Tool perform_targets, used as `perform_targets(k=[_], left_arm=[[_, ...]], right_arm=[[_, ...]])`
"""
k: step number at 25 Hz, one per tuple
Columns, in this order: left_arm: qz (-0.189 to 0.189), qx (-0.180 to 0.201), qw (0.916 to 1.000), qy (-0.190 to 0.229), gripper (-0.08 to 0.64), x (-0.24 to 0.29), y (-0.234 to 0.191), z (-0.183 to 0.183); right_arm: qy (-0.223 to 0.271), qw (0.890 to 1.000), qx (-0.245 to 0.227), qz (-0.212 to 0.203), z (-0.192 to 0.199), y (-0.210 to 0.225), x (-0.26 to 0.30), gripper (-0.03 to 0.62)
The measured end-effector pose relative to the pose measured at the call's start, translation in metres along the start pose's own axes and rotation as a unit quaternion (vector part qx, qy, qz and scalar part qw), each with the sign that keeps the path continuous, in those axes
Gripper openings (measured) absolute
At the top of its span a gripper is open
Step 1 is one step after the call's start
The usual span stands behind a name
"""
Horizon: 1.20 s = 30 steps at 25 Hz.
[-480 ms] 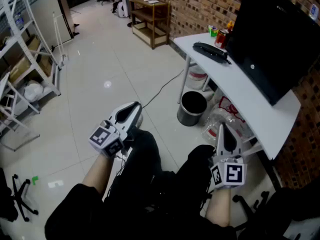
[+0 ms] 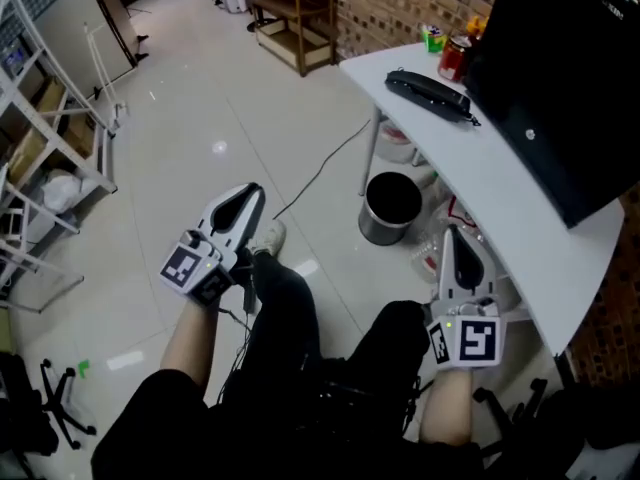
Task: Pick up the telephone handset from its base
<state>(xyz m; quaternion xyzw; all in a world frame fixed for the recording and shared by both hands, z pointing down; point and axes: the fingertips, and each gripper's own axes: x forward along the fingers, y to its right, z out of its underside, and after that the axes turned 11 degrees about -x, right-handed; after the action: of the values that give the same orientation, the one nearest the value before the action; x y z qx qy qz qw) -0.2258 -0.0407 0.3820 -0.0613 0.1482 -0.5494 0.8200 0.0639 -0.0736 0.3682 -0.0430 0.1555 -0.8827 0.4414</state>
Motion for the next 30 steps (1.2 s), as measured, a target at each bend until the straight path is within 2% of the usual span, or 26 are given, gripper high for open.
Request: perform_targets(k=[7,14,18,22,30], left_arm=[[0.015,0.005,0.9998,0.01,0.051,0.056,-0.028,-0.013],[0.08,0.015,0.9967,-0.002,0.051,0.117,-0.022,-0.021],[0.129,0.019,0.9914,-0.004,0.051,0.156,-0.014,-0.031],[0.158,0.02,0.9872,-0.007,0.051,0.196,-0.012,-0.036],[0.231,0.023,0.9724,-0.027,0.051,0.264,0.009,-0.03]], right_arm=[[0.02,0.999,0.015,0.02,-0.001,0.033,0.053,0.009],[0.022,0.999,0.007,0.03,-0.011,0.055,0.084,0.009],[0.023,0.999,-0.005,0.034,-0.022,0.074,0.095,0.009],[0.025,0.998,-0.008,0.053,-0.027,0.095,0.098,0.009],[0.001,0.996,-0.007,0.084,-0.016,0.128,0.095,0.009]])
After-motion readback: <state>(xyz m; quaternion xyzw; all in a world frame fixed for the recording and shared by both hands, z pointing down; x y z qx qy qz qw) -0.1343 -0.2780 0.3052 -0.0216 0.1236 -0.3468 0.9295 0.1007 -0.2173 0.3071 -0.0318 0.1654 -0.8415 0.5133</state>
